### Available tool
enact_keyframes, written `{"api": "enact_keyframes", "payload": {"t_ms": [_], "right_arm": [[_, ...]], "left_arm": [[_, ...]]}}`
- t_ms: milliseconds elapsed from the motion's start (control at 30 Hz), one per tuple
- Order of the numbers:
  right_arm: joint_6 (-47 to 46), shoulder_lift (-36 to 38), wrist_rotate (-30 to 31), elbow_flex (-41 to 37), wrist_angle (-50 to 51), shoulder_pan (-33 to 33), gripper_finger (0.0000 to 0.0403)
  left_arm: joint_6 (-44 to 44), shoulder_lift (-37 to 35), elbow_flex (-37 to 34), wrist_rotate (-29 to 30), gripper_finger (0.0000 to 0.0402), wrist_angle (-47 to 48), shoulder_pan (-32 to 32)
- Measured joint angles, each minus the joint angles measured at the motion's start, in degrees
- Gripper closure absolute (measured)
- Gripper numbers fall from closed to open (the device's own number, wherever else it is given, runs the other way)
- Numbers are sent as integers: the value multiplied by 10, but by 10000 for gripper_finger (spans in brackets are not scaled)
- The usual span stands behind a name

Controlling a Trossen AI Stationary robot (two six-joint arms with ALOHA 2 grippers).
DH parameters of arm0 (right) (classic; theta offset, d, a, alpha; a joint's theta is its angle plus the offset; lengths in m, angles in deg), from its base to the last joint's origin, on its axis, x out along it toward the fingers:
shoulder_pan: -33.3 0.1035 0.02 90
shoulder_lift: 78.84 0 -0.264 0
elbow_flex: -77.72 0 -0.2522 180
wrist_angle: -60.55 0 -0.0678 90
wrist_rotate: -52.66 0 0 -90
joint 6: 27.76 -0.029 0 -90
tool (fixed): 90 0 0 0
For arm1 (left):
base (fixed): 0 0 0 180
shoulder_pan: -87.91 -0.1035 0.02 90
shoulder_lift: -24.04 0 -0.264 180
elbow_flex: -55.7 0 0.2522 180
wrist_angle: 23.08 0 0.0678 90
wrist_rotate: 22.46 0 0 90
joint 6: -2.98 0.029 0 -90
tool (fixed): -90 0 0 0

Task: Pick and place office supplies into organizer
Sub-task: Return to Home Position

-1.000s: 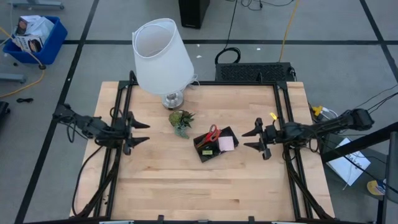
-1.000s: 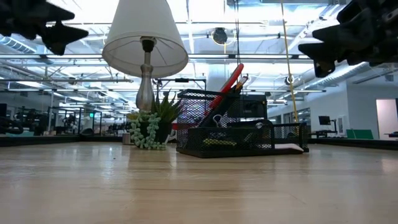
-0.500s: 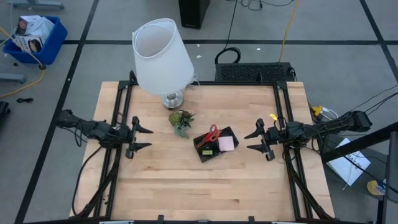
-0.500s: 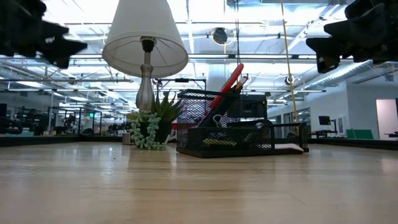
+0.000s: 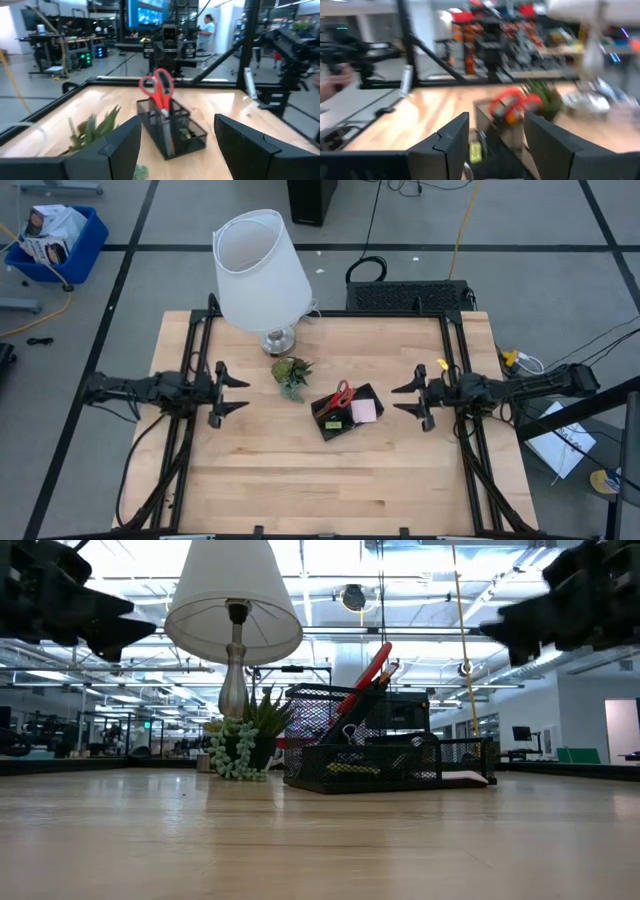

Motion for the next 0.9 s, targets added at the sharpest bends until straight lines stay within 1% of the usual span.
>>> {"api": "enact_keyframes", "payload": {"t_ms": [67,167,300,900], "right_arm": [[-36,-1,32,0,21,0,223],[-70,-2,54,0,34,0,224],[-58,-2,51,0,33,0,221],[-55,-2,51,0,34,0,219]], "left_arm": [[-1,1,0,0,146,11,-12],[9,5,1,5,146,13,-25],[28,6,1,20,146,11,-33],[26,6,0,23,146,1,-33]]}}
